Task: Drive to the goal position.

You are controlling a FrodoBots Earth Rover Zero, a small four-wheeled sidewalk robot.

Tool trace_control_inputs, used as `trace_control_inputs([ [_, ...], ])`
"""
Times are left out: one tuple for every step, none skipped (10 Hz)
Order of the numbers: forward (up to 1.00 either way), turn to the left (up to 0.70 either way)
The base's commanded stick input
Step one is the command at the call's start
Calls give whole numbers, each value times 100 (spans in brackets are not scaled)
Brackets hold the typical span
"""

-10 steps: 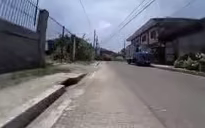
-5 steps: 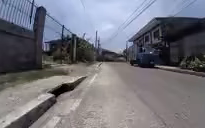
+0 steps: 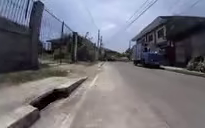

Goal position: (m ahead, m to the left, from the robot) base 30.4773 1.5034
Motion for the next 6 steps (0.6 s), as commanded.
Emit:
trace_control_inputs([
  [100, -28],
  [100, -13],
  [100, -2],
  [100, -2],
  [100, -3],
  [100, -2],
])
